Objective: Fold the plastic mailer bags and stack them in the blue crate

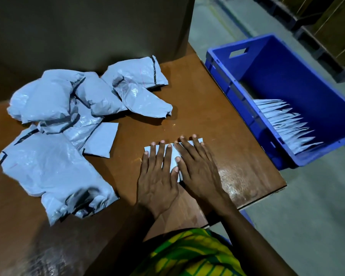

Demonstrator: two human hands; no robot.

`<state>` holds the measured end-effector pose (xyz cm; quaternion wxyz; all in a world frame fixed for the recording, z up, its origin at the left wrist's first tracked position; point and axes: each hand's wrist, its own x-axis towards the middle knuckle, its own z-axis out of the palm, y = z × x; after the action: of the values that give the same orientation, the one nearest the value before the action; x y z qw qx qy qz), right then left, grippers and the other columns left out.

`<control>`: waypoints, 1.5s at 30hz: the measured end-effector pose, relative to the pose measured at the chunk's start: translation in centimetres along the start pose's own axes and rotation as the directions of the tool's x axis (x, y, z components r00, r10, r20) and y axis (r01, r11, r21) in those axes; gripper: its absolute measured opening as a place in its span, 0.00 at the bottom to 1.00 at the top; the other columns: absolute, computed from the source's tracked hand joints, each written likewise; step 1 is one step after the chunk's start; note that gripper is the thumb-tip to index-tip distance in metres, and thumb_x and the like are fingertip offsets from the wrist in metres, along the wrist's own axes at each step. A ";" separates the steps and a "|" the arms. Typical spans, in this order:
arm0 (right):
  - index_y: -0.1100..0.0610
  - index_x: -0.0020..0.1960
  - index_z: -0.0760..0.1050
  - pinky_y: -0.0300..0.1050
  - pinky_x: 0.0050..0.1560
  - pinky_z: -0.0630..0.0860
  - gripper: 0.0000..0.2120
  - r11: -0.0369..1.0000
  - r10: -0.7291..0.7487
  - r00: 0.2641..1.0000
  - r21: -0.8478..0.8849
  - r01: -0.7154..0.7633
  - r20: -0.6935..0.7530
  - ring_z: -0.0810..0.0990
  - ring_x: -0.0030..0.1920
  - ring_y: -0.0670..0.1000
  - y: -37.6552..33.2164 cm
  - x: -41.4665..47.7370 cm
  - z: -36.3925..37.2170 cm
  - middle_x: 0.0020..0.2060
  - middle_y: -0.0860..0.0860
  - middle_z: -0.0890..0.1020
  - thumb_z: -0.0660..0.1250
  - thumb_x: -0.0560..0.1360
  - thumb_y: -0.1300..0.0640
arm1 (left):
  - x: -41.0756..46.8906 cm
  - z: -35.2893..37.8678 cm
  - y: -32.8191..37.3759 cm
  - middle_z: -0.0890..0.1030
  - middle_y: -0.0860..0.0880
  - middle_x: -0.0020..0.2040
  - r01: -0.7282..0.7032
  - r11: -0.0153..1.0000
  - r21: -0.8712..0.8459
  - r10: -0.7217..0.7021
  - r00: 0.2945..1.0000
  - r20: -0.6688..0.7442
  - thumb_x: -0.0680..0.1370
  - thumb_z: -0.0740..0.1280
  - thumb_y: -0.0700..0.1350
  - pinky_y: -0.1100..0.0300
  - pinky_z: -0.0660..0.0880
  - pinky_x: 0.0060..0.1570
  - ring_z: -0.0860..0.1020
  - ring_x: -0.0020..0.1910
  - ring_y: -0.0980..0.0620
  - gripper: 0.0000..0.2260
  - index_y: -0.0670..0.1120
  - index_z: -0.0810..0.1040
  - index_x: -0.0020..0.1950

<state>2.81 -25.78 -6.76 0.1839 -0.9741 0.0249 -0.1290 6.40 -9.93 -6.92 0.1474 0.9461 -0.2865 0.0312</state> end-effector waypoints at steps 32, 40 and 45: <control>0.51 0.61 0.84 0.50 0.62 0.72 0.14 0.992 -0.086 0.993 0.089 0.092 -0.077 0.76 0.65 0.53 0.1 -4.3 -3.6 0.63 0.50 0.82 0.76 0.77 0.51 | -5.0 -2.2 -2.7 0.80 0.46 0.62 -0.158 0.960 -0.233 0.123 0.980 -0.156 0.78 0.65 0.35 0.45 0.78 0.60 0.76 0.63 0.44 0.14 0.43 0.84 0.61; 0.52 0.66 0.82 0.48 0.68 0.71 0.26 0.981 0.091 0.991 0.181 -0.073 -0.095 0.71 0.71 0.56 0.5 -5.6 -4.2 0.68 0.54 0.77 0.73 0.70 0.69 | -4.9 -2.9 -1.9 0.79 0.45 0.61 -0.112 0.926 -0.360 0.048 0.982 -0.184 0.74 0.74 0.30 0.73 0.63 0.65 0.75 0.63 0.46 0.19 0.44 0.84 0.62; 0.58 0.58 0.85 0.47 0.60 0.77 0.19 0.982 0.086 0.961 0.184 -0.038 -0.262 0.79 0.61 0.57 -0.2 -5.4 -5.8 0.58 0.54 0.82 0.72 0.72 0.73 | -4.4 -4.7 -2.3 0.81 0.45 0.53 -0.162 0.918 -0.361 0.040 0.946 -0.322 0.77 0.69 0.31 0.58 0.74 0.55 0.78 0.55 0.45 0.12 0.41 0.85 0.57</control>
<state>-3.93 -27.11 -2.74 0.2686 -0.9261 0.0687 -0.2559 4.07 -4.35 -3.64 0.3701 0.8662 -0.3097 0.1296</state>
